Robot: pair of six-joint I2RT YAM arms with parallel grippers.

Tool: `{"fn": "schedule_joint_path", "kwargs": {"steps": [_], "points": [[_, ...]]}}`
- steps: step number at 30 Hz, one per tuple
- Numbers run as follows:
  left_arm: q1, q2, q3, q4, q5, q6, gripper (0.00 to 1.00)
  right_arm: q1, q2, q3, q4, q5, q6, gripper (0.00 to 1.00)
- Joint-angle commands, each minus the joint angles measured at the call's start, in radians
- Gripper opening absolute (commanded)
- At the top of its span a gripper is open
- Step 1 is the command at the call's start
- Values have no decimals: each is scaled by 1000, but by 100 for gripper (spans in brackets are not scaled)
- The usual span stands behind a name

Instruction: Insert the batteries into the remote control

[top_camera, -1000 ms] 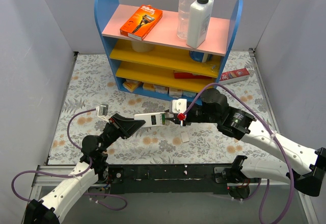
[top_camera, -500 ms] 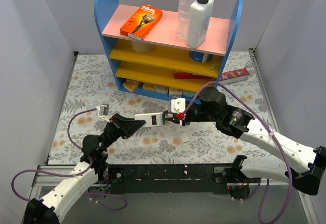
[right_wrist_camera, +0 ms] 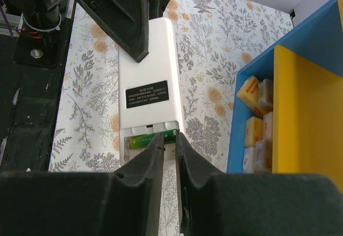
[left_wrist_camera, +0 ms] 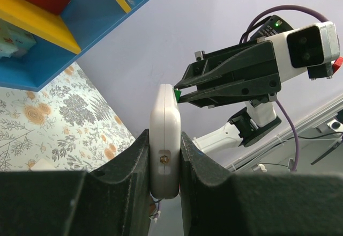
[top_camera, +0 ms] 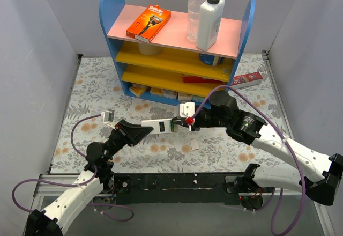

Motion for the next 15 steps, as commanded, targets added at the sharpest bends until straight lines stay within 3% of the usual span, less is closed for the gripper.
{"fn": "schedule_joint_path", "kwargs": {"steps": [1, 15], "points": [[0, -19, -239, 56, 11, -2, 0, -6, 6, 20, 4, -18, 2, 18], [-1, -52, -244, 90, -4, -38, 0, -6, 17, -23, -19, -18, 16, 13]]}}
